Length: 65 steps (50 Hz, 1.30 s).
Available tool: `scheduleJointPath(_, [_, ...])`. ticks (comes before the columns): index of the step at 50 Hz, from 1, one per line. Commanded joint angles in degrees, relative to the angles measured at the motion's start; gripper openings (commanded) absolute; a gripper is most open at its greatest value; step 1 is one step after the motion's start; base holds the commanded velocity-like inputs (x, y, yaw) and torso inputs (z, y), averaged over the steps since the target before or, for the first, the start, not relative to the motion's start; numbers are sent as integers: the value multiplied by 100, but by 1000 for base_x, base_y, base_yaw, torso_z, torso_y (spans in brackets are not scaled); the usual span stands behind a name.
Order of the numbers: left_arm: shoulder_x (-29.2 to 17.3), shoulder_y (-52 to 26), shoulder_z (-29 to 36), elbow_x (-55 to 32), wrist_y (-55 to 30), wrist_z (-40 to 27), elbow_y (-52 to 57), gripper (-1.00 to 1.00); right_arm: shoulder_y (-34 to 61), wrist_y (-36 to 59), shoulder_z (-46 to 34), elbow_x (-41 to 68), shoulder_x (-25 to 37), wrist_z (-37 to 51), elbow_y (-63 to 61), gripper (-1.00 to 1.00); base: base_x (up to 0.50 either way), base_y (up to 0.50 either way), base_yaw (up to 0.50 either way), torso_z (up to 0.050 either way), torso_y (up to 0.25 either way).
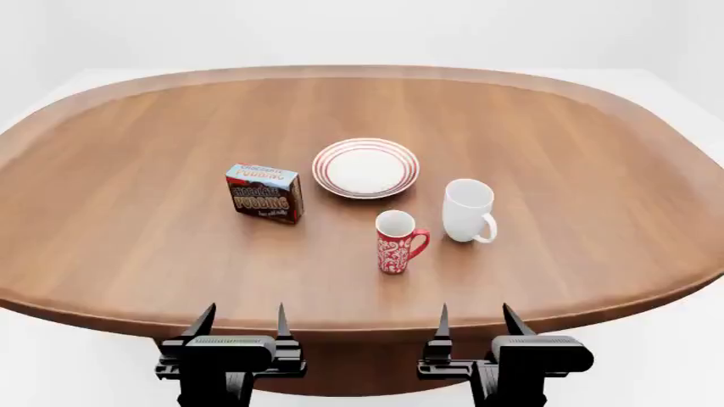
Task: Put the chocolate pudding to the right of the plate.
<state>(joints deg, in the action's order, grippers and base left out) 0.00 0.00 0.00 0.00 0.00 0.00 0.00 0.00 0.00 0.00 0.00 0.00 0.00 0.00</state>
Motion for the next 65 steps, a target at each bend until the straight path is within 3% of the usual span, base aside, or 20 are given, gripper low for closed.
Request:
scheduleJointPath(1, [-96,-34,93,-109,-3,-87,-57,100,-10,53,-123,70,88,125,-87,100,0,0,0,0,0])
scheduleJointPath(8, [-227,-31,253,-225,-6,-217,-46,100,-43,268,-256,656,239,-90,-242,100,0,0,0,0,0])
scheduleJointPath(13, [-287,-28,338,-276,18,-270,-77,100,12,315,-289,479,286,239,-186,100,0,34,0,0,0])
scheduleJointPath(43, [-510,-67,559,-528,-118,-553,19,100,3,543,-589,737,524,479,-469,100,0,450,0,0,0])
scheduleJointPath(47, [-553,-103,585,-624,-632,-609,388,100,57,907,-616,780,600,543,-781,100,0,0,0,0,0])
scheduleJointPath(51, [-679,-279,673,-598,-1743,-752,1334,100,297,1907,-679,857,768,578,-1559,100,0,0,0,0,0])
scheduleJointPath(58, [-870,-1444,437,-1155,-4650,-809,3378,100,1348,4330,-395,1539,1066,700,-3413,100,0,0,0,0,0])
scheduleJointPath(61, [-914,-1799,383,-1220,-5070,-864,3655,100,1706,4800,-502,1484,1218,791,-3726,100,0,0,0,0,0])
scheduleJointPath(65, [-930,-1814,409,-1172,-4931,-901,3591,100,1774,4868,-552,1534,1302,730,-3905,100,143,0,0,0,0])
